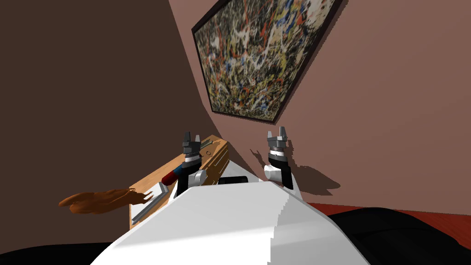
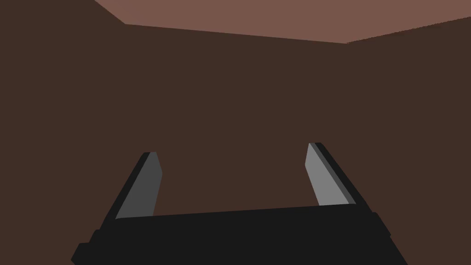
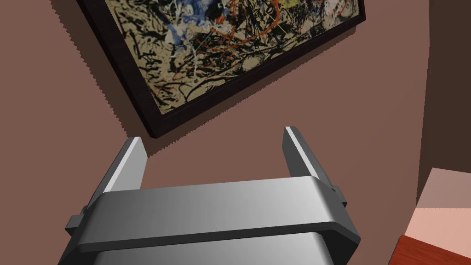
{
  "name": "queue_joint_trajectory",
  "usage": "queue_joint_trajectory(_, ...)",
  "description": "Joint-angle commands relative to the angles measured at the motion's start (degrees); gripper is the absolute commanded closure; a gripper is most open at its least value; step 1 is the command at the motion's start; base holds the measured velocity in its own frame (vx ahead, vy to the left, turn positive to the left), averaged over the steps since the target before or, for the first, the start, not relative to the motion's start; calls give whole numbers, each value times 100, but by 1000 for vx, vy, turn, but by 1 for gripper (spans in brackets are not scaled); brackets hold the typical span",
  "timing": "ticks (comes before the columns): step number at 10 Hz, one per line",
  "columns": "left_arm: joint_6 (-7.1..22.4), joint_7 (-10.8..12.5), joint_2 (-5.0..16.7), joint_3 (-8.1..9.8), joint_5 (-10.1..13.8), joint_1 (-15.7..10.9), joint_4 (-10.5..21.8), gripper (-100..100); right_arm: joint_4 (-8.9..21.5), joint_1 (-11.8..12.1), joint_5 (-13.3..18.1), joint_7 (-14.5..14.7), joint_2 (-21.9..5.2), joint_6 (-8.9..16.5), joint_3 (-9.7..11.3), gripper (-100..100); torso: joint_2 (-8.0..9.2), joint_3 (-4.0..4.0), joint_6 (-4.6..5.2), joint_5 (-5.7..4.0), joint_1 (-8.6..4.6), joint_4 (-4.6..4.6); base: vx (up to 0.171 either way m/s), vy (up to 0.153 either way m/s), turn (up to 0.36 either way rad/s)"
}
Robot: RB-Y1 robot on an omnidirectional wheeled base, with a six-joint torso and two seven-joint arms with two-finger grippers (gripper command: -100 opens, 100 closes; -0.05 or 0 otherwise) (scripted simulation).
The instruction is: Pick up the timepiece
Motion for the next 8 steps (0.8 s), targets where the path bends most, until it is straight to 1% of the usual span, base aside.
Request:
queue_joint_trajectory(1,82,0,197,5,20,-15,29,-100,0,0,0,0,0,0,0,0,0,0,0,0,0,0,-5,-2,-12)
queue_joint_trajectory(4,401,6,661,27,97,-73,137,-100,0,0,0,0,0,0,0,0,6,3,0,1,3,1,-18,0,-27)
queue_joint_trajectory(7,876,22,1124,64,218,-163,295,-100,0,-1,0,0,0,0,0,0,13,7,1,0,1,3,-33,-4,-44)
queue_joint_trajectory(8,1077,31,1278,79,265,-198,353,-100,0,-1,0,0,0,0,0,0,13,8,0,0,0,3,-37,-9,-48)
